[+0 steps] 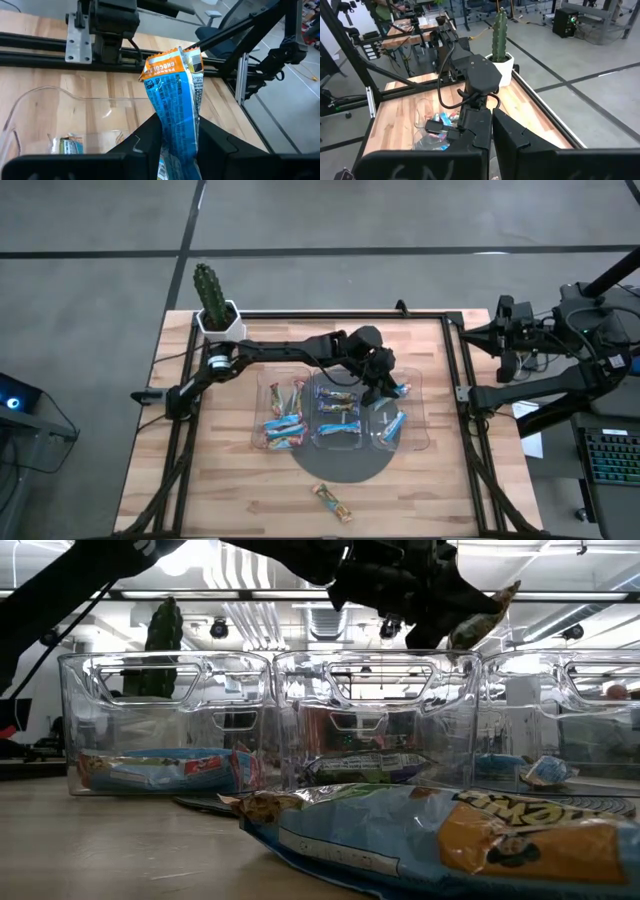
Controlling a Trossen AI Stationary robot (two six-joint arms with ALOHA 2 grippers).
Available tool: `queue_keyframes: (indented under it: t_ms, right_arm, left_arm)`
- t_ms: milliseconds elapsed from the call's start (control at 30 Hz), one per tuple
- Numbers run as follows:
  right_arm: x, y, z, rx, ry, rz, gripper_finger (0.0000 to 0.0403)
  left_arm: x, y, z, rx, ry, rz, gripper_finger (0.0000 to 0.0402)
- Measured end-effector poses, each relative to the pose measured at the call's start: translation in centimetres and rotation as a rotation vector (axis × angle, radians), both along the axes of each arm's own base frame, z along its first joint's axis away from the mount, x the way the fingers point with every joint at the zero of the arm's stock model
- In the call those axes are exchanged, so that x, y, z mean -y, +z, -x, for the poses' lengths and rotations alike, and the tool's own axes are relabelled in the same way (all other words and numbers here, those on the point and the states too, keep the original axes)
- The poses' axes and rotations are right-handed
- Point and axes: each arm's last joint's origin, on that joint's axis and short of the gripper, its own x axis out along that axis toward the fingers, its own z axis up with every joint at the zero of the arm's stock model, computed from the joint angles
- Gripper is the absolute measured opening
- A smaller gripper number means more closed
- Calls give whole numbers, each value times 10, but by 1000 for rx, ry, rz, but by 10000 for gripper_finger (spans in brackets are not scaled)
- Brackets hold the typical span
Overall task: Pick and place Granola Bars by type
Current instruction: Put the yellow granola bar into the right transparent bin
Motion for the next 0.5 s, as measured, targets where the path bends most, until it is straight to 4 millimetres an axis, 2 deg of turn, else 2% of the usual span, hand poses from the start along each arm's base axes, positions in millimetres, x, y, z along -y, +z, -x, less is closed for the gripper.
queue_keyframes:
  t_ms: [333,500]
  right_arm:
    - [0,0,0,2,-2,-8,9]
    - [0,0,0,4,-4,-17,9]
  left_arm:
    - [1,2,-1,40,-19,-28,86]
    - [1,2,-1,39,-29,-23,114]
